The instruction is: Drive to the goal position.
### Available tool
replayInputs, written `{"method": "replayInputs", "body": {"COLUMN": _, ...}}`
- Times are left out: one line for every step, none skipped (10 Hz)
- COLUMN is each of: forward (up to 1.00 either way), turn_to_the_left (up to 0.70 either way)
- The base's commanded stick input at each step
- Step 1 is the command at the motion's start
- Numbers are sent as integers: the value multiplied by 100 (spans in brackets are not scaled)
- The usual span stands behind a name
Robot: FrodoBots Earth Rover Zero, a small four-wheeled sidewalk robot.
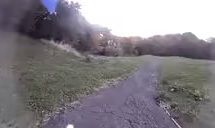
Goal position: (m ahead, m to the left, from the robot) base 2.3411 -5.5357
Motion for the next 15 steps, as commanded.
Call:
{"method": "replayInputs", "body": {"forward": 45, "turn_to_the_left": -27}}
{"method": "replayInputs", "body": {"forward": 45, "turn_to_the_left": -27}}
{"method": "replayInputs", "body": {"forward": 45, "turn_to_the_left": -27}}
{"method": "replayInputs", "body": {"forward": 45, "turn_to_the_left": -27}}
{"method": "replayInputs", "body": {"forward": 45, "turn_to_the_left": -27}}
{"method": "replayInputs", "body": {"forward": 45, "turn_to_the_left": -27}}
{"method": "replayInputs", "body": {"forward": 45, "turn_to_the_left": -27}}
{"method": "replayInputs", "body": {"forward": 45, "turn_to_the_left": -27}}
{"method": "replayInputs", "body": {"forward": 45, "turn_to_the_left": -27}}
{"method": "replayInputs", "body": {"forward": 45, "turn_to_the_left": -27}}
{"method": "replayInputs", "body": {"forward": 45, "turn_to_the_left": -27}}
{"method": "replayInputs", "body": {"forward": 45, "turn_to_the_left": -27}}
{"method": "replayInputs", "body": {"forward": 45, "turn_to_the_left": -27}}
{"method": "replayInputs", "body": {"forward": 45, "turn_to_the_left": -27}}
{"method": "replayInputs", "body": {"forward": 45, "turn_to_the_left": -27}}
